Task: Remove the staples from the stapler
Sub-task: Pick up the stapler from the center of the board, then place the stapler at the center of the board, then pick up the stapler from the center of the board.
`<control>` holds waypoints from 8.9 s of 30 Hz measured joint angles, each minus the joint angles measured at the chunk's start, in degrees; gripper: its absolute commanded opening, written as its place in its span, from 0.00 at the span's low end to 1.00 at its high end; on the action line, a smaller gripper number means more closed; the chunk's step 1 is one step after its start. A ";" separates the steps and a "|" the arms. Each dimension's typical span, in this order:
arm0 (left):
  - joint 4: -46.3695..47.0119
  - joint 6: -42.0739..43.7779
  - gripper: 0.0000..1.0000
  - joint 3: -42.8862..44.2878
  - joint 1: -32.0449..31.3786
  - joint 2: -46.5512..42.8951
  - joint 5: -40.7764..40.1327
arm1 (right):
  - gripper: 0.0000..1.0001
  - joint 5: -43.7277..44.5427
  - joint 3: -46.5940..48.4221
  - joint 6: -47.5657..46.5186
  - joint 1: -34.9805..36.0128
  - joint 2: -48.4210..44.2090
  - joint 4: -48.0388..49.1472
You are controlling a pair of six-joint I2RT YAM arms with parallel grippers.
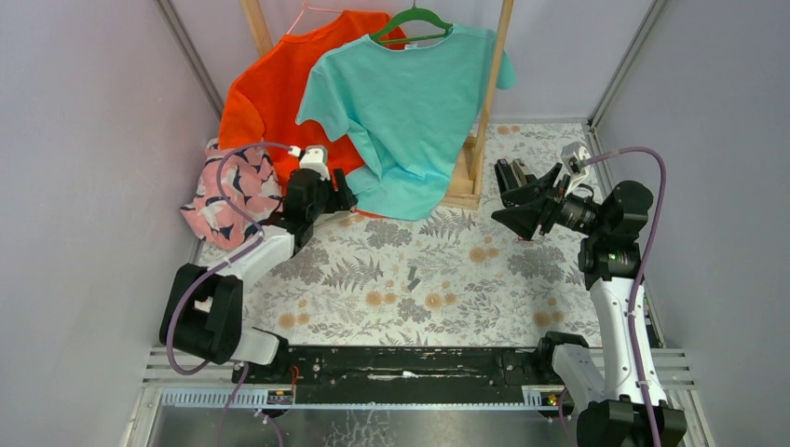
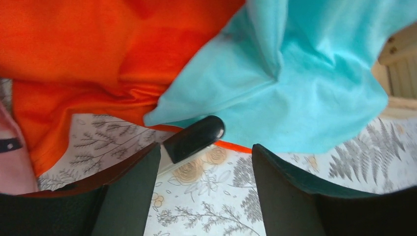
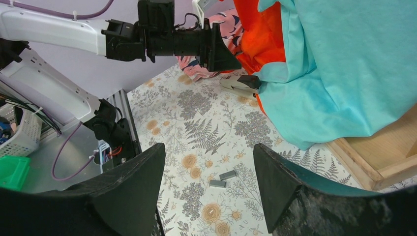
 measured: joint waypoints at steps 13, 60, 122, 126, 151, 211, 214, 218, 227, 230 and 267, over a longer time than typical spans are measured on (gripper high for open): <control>-32.04 15.21 0.90 35.91 -8.17 6.12 6.60 | 0.73 0.04 -0.20 -0.57 0.00 0.72 -0.04; -56.74 44.78 0.51 44.54 1.70 33.46 11.93 | 0.73 0.02 -0.20 -3.52 0.22 0.22 -2.14; -38.66 32.11 0.00 32.76 -44.87 20.61 9.86 | 0.73 42.45 2.51 -9.92 -0.92 -8.41 -14.47; -38.69 32.74 0.00 35.80 -45.66 24.17 9.29 | 0.73 49.37 1.95 -8.72 -0.94 -8.61 -14.60; -38.14 37.88 0.59 46.47 -45.99 36.17 9.75 | 0.73 54.69 0.96 -7.21 -0.98 -9.70 -14.16; 31.87 -10.60 1.00 -34.56 -36.52 -31.15 8.15 | 1.00 13.62 15.63 -92.41 9.88 20.17 -62.97; 30.93 -10.58 1.00 -34.58 -36.52 -31.36 7.98 | 0.97 18.25 15.63 -95.36 15.61 23.87 -64.02; 29.57 -10.51 1.00 -34.69 -36.52 -32.98 7.30 | 0.87 23.37 15.63 -96.30 20.94 27.26 -63.93; 28.72 -10.47 1.00 -36.72 -36.52 -36.46 6.08 | 0.81 35.76 11.50 -90.36 30.51 33.05 -57.44; 28.17 -10.47 1.00 -36.83 -36.52 -36.61 5.90 | 0.80 39.39 10.67 -88.46 31.85 35.12 -56.26; 39.58 -8.79 1.00 -41.88 -36.48 -32.59 8.41 | 0.00 34.67 19.67 -75.19 27.65 33.55 -58.93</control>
